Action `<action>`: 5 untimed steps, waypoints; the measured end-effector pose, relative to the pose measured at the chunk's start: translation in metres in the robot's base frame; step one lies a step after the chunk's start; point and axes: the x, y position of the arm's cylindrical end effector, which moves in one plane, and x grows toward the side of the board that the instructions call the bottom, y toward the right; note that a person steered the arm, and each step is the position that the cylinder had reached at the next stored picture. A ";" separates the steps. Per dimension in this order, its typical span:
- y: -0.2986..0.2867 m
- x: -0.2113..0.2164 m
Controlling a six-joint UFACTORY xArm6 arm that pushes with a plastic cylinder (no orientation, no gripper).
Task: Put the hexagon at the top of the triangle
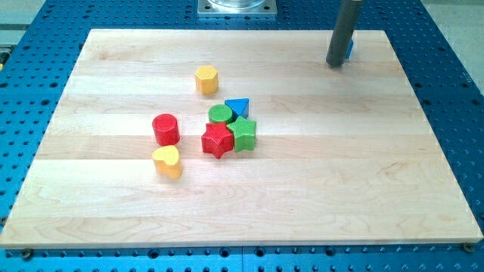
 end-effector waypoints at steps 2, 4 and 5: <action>-0.049 -0.012; -0.040 0.001; -0.134 0.082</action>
